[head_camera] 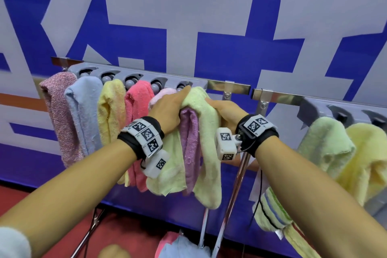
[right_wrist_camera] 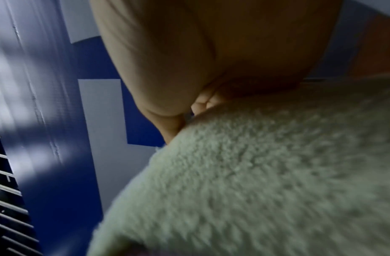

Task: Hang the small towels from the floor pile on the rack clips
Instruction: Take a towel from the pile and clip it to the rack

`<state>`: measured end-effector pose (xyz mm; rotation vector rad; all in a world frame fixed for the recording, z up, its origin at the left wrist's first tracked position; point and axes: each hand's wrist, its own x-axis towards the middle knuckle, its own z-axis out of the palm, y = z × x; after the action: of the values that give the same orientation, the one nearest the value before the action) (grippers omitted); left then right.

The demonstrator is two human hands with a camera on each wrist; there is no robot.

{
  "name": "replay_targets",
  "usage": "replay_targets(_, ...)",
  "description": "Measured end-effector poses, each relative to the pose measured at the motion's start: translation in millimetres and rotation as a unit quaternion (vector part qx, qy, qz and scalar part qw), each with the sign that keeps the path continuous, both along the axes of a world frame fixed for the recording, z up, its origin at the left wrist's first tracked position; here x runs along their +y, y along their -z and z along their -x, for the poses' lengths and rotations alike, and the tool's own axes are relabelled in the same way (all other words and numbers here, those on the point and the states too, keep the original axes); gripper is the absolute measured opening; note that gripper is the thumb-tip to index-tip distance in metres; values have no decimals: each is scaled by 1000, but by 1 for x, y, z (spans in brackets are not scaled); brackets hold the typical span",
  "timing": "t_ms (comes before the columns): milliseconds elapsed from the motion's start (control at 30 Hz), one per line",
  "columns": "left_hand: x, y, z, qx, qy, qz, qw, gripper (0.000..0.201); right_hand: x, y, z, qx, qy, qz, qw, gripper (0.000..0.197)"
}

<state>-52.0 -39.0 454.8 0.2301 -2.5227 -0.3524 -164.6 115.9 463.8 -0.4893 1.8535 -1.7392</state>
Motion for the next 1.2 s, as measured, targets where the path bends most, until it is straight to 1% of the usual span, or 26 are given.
replay_targets(67, 5, 5, -4, 11, 15, -23, 1000, 75, -11, 21, 18, 54, 19, -19, 998, 71)
replay_targets(100, 7, 8, -5, 17, 24, -30, 999, 76, -16, 28, 24, 87, 31, -20, 996, 72)
replay_targets(167, 10, 17, -8, 32, 43, -41, 998, 81, -19, 30, 22, 134, 71, -5, 989, 55)
replay_targets(233, 9, 28, -11, 53, 47, -50, 996, 87, -16, 24, 10, 154, 118, 18, 981, 37)
replay_targets(267, 7, 36, -12, 63, 52, -62, 995, 90, -14, 22, 7, 157, 136, 24, 978, 32)
replay_targets(367, 8, 66, -16, 67, 43, -98, 992, 93, -14, 28, 2, 192, 145, 11, 971, 26)
replay_targets(433, 9, 90, -19, 77, 15, -121, 990, 89, -13, 33, -5, 216, 142, -4, 966, 28)
replay_targets(533, 10, 116, -21, 92, -19, -204, 974, 83, -10, 44, -20, 224, 135, 19, 965, 33)
replay_targets(600, 12, 126, -21, 100, -25, -222, 970, 78, -8, 55, -27, 271, 144, 37, 951, 46)
replay_targets(633, 14, 129, -22, 100, -26, -227, 968, 76, -7, 61, -32, 317, 152, 39, 935, 57)
replay_targets(667, 15, 132, -22, 100, -28, -232, 967, 73, -6, 67, -36, 376, 158, 35, 912, 68)
replay_targets(733, 16, 134, -23, 105, -33, -251, 962, 70, -5, 80, -44, 504, 155, 14, 850, 83)
replay_targets(767, 16, 135, -23, 109, -33, -263, 958, 69, -6, 85, -48, 557, 148, 1, 817, 87)
replay_targets(833, 18, 136, -24, 124, -25, -278, 952, 68, -9, 93, -54, 631, 135, -21, 764, 90)
replay_targets(867, 19, 136, -25, 134, -24, -275, 952, 65, -11, 95, -55, 656, 130, -29, 743, 91)
replay_targets(900, 19, 136, -26, 142, -27, -266, 953, 60, -13, 97, -55, 671, 130, -37, 729, 92)
replay_targets(967, 14, 135, -27, 149, -43, -241, 958, 51, -16, 98, -51, 674, 147, -55, 722, 96)
replay_targets(1067, -6, 134, -29, 150, -71, -182, 969, 48, -21, 93, -43, 651, 186, -91, 730, 106)
replay_targets(1133, -20, 136, -30, 143, -101, -120, 977, 51, -25, 91, -41, 640, 186, -98, 740, 108)
replay_targets(1200, -28, 137, -31, 139, -124, -81, 979, 57, -27, 91, -40, 617, 177, -103, 760, 110)
